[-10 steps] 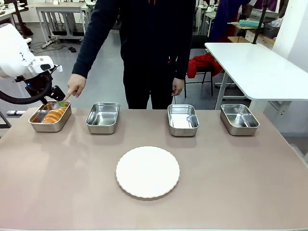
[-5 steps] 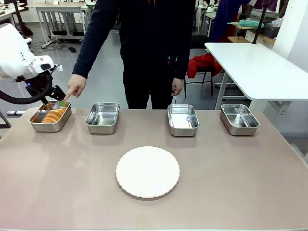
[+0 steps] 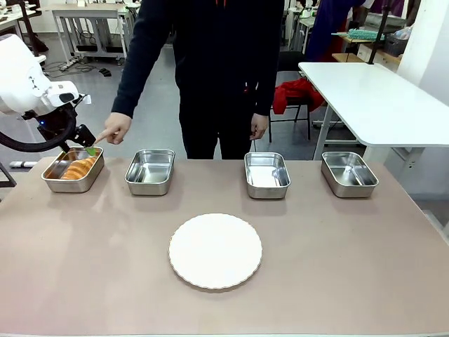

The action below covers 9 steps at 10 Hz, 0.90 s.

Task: Place the bread in the container.
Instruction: Place the Butter Roll into the Airtight Container indicated by the human.

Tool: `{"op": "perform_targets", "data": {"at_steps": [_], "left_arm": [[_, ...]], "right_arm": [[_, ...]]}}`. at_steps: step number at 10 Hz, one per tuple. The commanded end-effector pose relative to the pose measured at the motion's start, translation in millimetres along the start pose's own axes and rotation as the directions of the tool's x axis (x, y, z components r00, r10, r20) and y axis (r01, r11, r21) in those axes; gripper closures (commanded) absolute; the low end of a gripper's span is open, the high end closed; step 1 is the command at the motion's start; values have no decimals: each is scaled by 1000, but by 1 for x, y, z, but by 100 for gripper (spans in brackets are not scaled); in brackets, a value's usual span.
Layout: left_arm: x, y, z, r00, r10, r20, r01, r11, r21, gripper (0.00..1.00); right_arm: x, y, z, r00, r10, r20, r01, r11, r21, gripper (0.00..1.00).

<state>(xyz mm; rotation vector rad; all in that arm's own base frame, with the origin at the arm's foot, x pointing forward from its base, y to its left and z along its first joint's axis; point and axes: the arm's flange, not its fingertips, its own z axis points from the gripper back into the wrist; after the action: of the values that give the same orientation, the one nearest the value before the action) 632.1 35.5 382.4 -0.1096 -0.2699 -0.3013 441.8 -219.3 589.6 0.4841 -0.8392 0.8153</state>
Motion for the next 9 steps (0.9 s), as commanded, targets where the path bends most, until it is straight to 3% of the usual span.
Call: {"op": "perform_targets", "data": {"at_steps": [1, 4, 7, 9], "left_arm": [[-11, -15, 23, 1000, -2, 16, 1, 995, 101, 0], [-59, -63, 103, 989, 7, 150, -27, 991, 132, 0], [-117, -122, 137, 960, -26, 278, -23, 985, 169, 0], [-163, -154, 149, 960, -90, 265, 47, 985, 167, 0]], "right_arm": [[2, 1, 1, 1000, 6, 12, -6, 1000, -1, 0], [2, 1, 1, 1000, 6, 12, -6, 1000, -1, 0], [2, 1, 1, 1000, 6, 12, -6, 1000, -1, 0], [2, 1, 1, 1000, 6, 12, -6, 1000, -1, 0]]}}
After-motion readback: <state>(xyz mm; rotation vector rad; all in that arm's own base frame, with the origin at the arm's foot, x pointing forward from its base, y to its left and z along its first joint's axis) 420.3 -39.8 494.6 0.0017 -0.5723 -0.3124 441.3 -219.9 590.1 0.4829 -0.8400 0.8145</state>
